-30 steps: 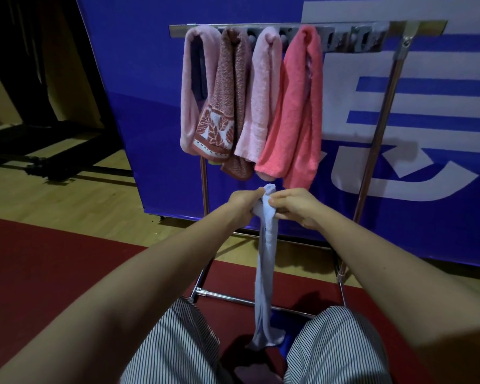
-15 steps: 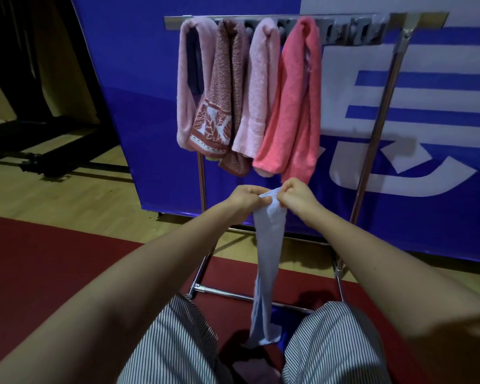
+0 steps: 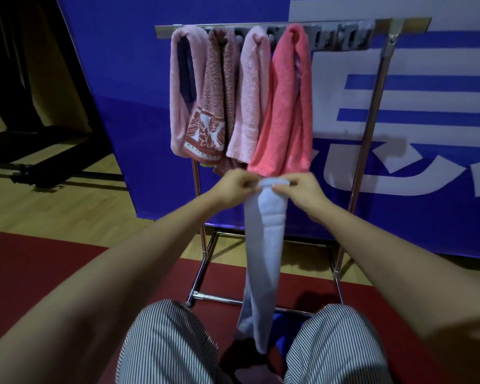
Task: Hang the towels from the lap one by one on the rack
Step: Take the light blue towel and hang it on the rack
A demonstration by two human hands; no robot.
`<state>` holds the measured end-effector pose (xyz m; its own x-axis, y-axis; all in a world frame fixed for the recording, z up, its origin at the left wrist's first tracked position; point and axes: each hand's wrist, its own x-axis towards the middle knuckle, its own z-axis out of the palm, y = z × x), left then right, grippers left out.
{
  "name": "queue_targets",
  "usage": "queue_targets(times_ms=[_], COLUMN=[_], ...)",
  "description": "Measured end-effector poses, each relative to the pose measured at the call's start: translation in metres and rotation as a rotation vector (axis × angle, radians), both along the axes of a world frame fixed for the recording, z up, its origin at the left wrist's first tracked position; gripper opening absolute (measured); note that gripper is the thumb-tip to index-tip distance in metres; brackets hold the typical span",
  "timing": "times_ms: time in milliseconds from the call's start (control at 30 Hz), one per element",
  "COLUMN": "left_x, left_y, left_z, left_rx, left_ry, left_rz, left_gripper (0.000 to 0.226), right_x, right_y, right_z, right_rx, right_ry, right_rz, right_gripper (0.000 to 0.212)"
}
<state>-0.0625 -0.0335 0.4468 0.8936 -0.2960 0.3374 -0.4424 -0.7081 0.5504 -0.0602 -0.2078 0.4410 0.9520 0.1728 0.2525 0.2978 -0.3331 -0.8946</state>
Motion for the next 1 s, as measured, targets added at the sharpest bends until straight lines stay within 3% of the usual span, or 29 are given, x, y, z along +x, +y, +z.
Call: queue_targets(times_ms=[67,133,233,300,433,633,733,800,1000], left_x=[0.007,0.01,0.016,0.018,0.013,0.005,0.003,0.007,0.007], left_y=[-0.003,-0.006,-0.003,-0.001,-0.005,-0.003,-0.006,-0.007,-0.006], left_z=[0.023,0.038,0.032,0.029,0.028,0.035,0.048,0.056,0.043], left_rx=[-0.116,-0.076,0.051,-0.035,-0.173,-0.27,-0.262,-0.263,-0.503], left_ry=[-0.184,-0.231,-0.168,-0.131,0.131,0.23,0.312,0.347,0.258], left_rz=[0.081,0.064,0.012,0.013,-0.094,-0.182,-0.214,-0.186,0.059], left_gripper=[0.02,0.018,0.018,0.015,0.01,0.011,0.012,0.018,0.021], right_x=[0.005,0.01,0.01,0.01,0.008,0.002,-0.009,-0.019,-0.031], right_y=[0.007,0.009,0.006,0.004,0.0,-0.005,-0.003,0.001,0.011], right_z=[0.022,0.037,0.028,0.021,0.017,-0.005,-0.034,-0.056,-0.063], right_rx=[0.19,0.205,0.099,0.177,0.222,0.496,0.311,0.214,0.3], right_ry=[-0.086,-0.109,-0.053,-0.016,0.056,0.293,0.447,0.563,0.65], right_rz=[-0.076,-0.056,-0.018,-0.014,0.027,0.255,0.301,0.275,0.287], right_gripper=[0.019,0.02,0.021,0.021,0.019,0.028,0.042,0.037,0.026])
